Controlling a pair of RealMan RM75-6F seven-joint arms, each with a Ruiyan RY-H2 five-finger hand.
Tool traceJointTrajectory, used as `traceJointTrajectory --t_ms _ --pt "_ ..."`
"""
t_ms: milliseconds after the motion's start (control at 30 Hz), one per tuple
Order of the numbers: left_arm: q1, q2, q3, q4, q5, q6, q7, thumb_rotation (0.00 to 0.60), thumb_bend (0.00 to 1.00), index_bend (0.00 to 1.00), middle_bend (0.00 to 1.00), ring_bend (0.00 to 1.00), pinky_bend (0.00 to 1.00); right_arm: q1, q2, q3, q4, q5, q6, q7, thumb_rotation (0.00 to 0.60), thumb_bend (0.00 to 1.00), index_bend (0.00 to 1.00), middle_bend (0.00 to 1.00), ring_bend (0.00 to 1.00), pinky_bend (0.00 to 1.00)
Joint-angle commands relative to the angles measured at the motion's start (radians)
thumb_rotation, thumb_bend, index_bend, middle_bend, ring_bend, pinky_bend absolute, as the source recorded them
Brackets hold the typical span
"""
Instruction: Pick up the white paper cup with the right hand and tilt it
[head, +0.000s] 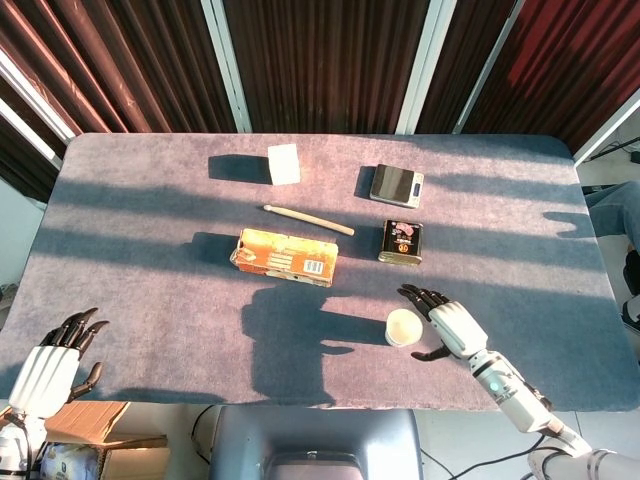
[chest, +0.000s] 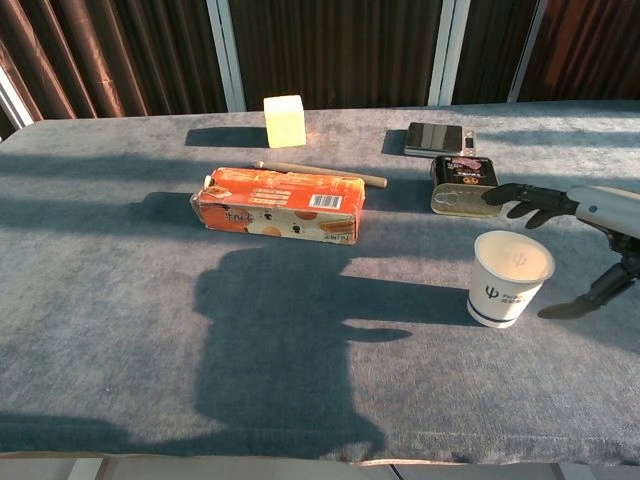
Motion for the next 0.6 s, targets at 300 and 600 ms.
traceJointTrajectory --t_ms 300,600 --pt "0.001 0.001 0.000 0.000 0.001 0.001 -0.003 0.600 0.40 0.21 0.07 0.10 0.29 0.002 -0.150 0.020 0.179 -0.004 0.099 0.022 0.600 0.21 0.61 0.48 0.54 0.65" --pt "0.000 0.000 0.001 0.000 -0.003 -0.007 0.004 0.600 0.40 0.21 0.07 0.10 0.29 -0.011 -0.178 0.029 0.262 -0.035 0.237 -0.010 0.600 0.21 0.65 0.51 0.57 0.68"
